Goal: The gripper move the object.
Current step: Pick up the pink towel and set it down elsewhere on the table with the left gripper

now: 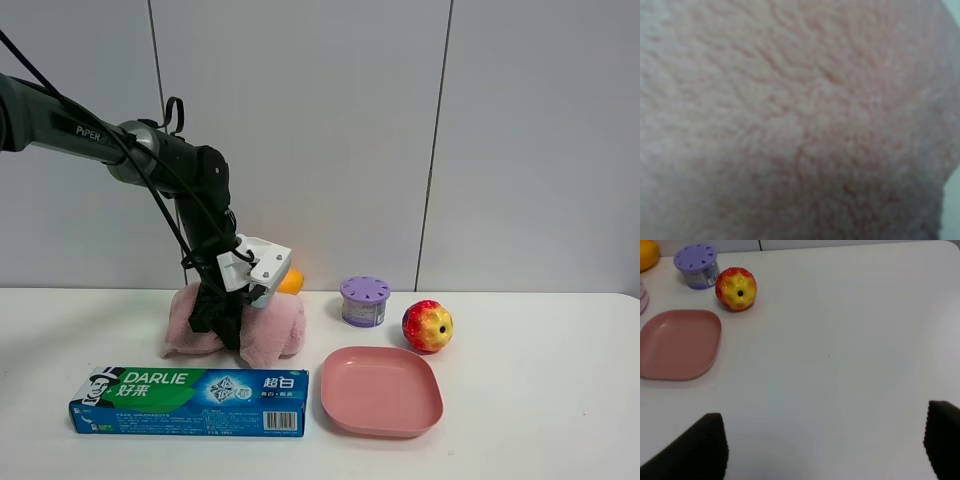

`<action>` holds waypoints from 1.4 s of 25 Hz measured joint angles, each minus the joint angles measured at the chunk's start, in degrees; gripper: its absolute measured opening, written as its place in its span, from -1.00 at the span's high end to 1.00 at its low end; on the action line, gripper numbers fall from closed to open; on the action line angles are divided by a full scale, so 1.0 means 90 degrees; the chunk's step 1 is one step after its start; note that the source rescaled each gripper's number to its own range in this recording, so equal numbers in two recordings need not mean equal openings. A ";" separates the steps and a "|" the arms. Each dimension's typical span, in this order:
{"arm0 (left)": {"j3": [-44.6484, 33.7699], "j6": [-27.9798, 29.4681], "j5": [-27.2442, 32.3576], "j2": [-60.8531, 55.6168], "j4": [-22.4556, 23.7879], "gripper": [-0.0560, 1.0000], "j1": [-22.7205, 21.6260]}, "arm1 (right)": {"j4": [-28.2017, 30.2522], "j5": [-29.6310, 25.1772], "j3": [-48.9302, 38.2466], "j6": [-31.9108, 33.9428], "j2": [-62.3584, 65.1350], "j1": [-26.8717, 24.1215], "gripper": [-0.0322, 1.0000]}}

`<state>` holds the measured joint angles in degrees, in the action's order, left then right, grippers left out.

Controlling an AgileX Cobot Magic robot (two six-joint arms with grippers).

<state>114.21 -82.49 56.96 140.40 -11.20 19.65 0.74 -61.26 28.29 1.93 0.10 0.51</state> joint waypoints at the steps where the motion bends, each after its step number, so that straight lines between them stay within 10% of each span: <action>1: 0.0079 0.0000 0.0149 -0.0047 0.0059 0.89 0.0000 | 0.0000 0.0000 0.0000 0.0000 0.0000 0.0000 -1.00; 8: 0.1413 0.1647 0.1281 -0.0794 0.0084 0.89 0.0109 | 0.0000 0.0000 0.0000 0.0000 0.0000 0.0000 -1.00; 19: 0.2622 0.8295 0.1417 -0.1901 0.0229 0.89 0.0936 | 0.0000 0.0000 0.0000 0.0000 0.0000 0.0000 -1.00; 35: 0.2622 1.1318 0.1444 -0.1433 0.0182 0.89 0.2891 | 0.0000 0.0002 0.0000 0.0000 0.0000 0.0000 -1.00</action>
<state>137.81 19.37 69.96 127.50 -9.55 45.67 0.74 -61.24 28.29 1.93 0.10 0.51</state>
